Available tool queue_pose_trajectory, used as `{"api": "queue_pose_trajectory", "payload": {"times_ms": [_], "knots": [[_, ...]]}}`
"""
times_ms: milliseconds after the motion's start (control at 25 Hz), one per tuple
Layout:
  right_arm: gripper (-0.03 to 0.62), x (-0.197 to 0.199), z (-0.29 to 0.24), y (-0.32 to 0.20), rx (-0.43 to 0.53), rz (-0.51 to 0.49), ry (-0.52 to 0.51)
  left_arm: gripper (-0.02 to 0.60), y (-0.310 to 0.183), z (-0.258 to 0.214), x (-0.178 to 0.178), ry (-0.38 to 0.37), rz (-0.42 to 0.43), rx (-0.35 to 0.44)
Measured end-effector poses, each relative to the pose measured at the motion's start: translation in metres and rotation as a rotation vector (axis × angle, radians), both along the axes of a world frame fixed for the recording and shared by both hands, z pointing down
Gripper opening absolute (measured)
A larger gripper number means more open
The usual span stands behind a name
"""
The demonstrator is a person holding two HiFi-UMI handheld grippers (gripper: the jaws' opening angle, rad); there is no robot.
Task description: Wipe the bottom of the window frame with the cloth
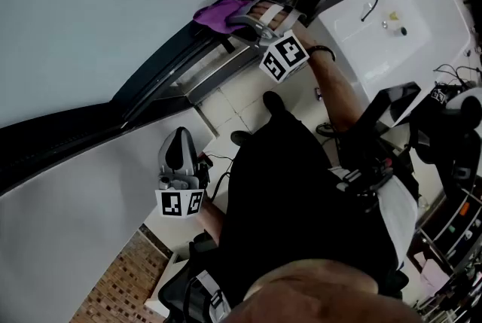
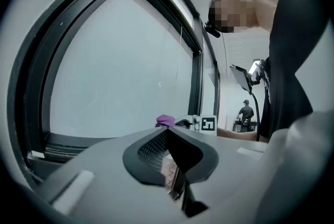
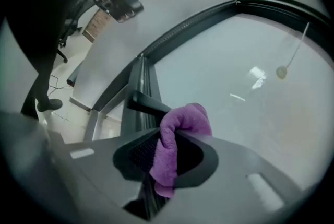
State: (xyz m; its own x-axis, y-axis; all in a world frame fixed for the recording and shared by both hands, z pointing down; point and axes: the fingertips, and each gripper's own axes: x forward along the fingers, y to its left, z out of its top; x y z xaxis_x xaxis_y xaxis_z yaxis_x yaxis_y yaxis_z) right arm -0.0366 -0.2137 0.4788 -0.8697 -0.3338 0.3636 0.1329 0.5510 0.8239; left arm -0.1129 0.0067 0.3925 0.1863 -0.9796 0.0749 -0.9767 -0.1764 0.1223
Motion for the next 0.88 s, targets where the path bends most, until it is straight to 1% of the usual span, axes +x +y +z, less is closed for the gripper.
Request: {"api": "queue_pose_trajectory", "payload": {"times_ms": [80, 120, 160, 200, 240, 280, 320, 360, 400, 440, 480, 520, 560, 600, 640, 720, 800, 880], "knots": [[0.067, 0.016, -0.002, 0.026, -0.016, -0.032, 0.024, 0.002, -0.006, 0.001, 0.002, 0.0, 0.017, -0.003], [0.067, 0.025, 0.0, 0.04, -0.045, -0.049, 0.043, 0.002, -0.009, 0.002, 0.004, 0.001, 0.027, -0.002], [0.067, 0.035, 0.001, 0.057, -0.106, -0.081, 0.064, 0.002, -0.012, 0.002, 0.007, 0.002, 0.037, -0.001], [0.067, 0.046, 0.002, 0.078, -0.204, -0.134, 0.079, 0.002, -0.015, 0.002, 0.01, 0.003, 0.047, 0.0], [0.067, 0.055, -0.001, 0.098, -0.324, -0.199, 0.074, 0.002, -0.018, 0.002, 0.013, 0.004, 0.056, 0.001], [0.067, 0.063, -0.008, 0.111, -0.44, -0.247, 0.036, 0.002, -0.021, 0.002, 0.015, 0.004, 0.064, 0.003], [0.067, 0.066, -0.019, 0.109, -0.528, -0.247, -0.036, 0.002, -0.024, 0.002, 0.018, 0.004, 0.07, 0.005], [0.067, 0.066, -0.03, 0.09, -0.581, -0.182, -0.136, 0.002, -0.027, 0.001, 0.02, 0.002, 0.074, 0.007], [0.067, 0.065, -0.039, 0.059, -0.613, -0.062, -0.247, 0.002, -0.03, 0.001, 0.022, 0.0, 0.077, 0.009], [0.067, 0.062, -0.045, 0.023, -0.638, 0.084, -0.344, 0.002, -0.033, 0.0, 0.024, -0.003, 0.079, 0.011], [0.067, 0.056, -0.047, -0.01, -0.655, 0.213, -0.405, 0.002, -0.035, -0.001, 0.028, -0.006, 0.079, 0.011], [0.067, 0.048, -0.046, -0.036, -0.669, 0.295, -0.431, 0.002, -0.036, -0.002, 0.031, -0.01, 0.075, 0.012], [0.067, 0.035, -0.044, -0.051, -0.688, 0.33, -0.432, 0.002, -0.038, -0.003, 0.035, -0.014, 0.07, 0.013], [0.067, 0.019, -0.039, -0.059, -0.713, 0.336, -0.413, 0.002, -0.039, -0.005, 0.038, -0.018, 0.062, 0.014], [0.067, 0.002, -0.03, -0.062, -0.731, 0.332, -0.376, 0.002, -0.04, -0.006, 0.041, -0.023, 0.051, 0.016], [0.067, -0.025, -0.011, -0.062, -0.731, 0.314, -0.289, 0.002, -0.041, -0.008, 0.047, -0.032, 0.022, 0.017], [0.065, -0.034, -0.005, -0.061, -0.714, 0.299, -0.251, 0.002, -0.042, -0.006, 0.051, -0.037, -0.01, 0.013], [0.064, -0.034, -0.005, -0.06, -0.697, 0.276, -0.236, 0.002, -0.045, -0.002, 0.053, -0.036, -0.039, 0.003]]}}
